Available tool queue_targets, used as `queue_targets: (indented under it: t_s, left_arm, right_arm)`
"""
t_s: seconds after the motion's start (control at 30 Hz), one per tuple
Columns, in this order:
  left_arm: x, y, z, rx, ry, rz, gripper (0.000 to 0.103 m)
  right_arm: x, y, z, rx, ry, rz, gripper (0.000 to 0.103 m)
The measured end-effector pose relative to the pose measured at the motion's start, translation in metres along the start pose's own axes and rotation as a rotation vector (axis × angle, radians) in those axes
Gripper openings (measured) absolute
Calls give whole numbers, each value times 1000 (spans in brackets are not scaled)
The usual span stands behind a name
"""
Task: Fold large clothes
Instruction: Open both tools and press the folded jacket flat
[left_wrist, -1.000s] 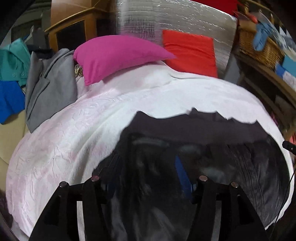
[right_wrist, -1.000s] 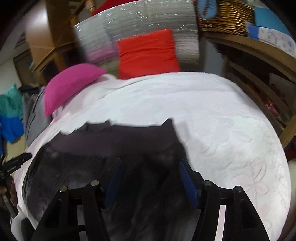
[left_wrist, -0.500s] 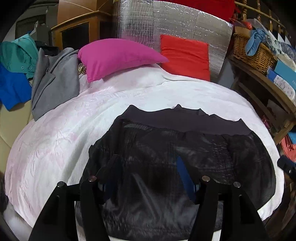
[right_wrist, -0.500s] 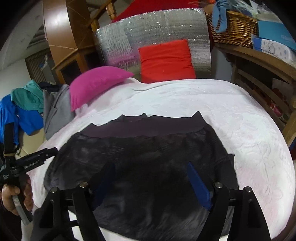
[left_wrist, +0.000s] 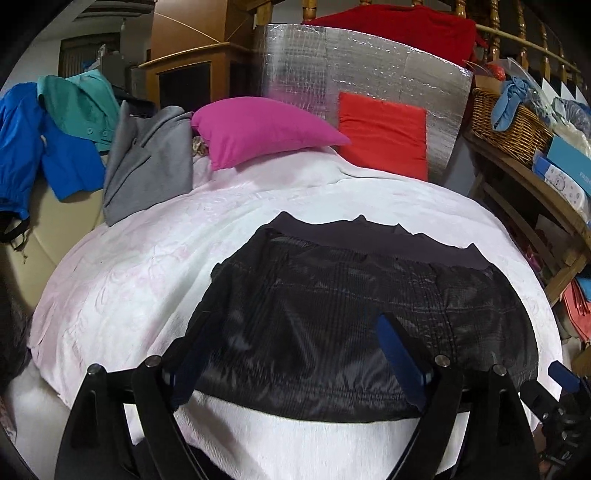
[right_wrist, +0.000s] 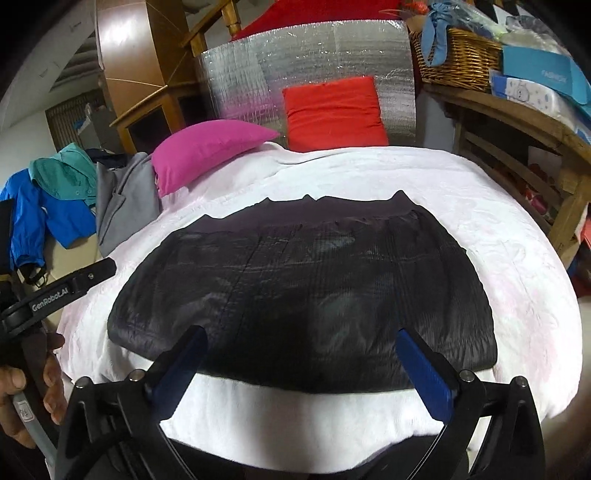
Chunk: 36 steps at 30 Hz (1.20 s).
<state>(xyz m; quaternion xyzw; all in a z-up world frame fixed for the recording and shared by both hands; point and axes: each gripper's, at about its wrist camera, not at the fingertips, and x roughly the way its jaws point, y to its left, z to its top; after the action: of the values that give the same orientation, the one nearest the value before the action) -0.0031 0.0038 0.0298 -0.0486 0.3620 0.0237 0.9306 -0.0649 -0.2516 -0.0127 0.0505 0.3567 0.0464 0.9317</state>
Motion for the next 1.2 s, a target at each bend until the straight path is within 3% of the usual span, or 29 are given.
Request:
queue_targets:
  t_s: [0.23, 0.43, 0.63, 0.93, 1.2]
  left_arm:
    - [-9, 0, -10, 10, 3, -4, 88]
    - [7, 5, -26, 13, 44, 6, 88]
    - [38, 14, -44, -17, 120, 36, 88]
    - [85, -25, -55, 109, 106, 90, 88]
    - [107, -23, -64, 128, 148, 92, 96]
  right_arm:
    - [-14, -2, -10, 15, -32, -14, 103]
    - [-5, -11, -25, 54, 10, 1, 103]
    - [20, -25, -35, 94, 60, -37, 103]
    - [66, -24, -22, 31, -43, -145, 103]
    - [111, -32, -31, -4, 46, -200, 103]
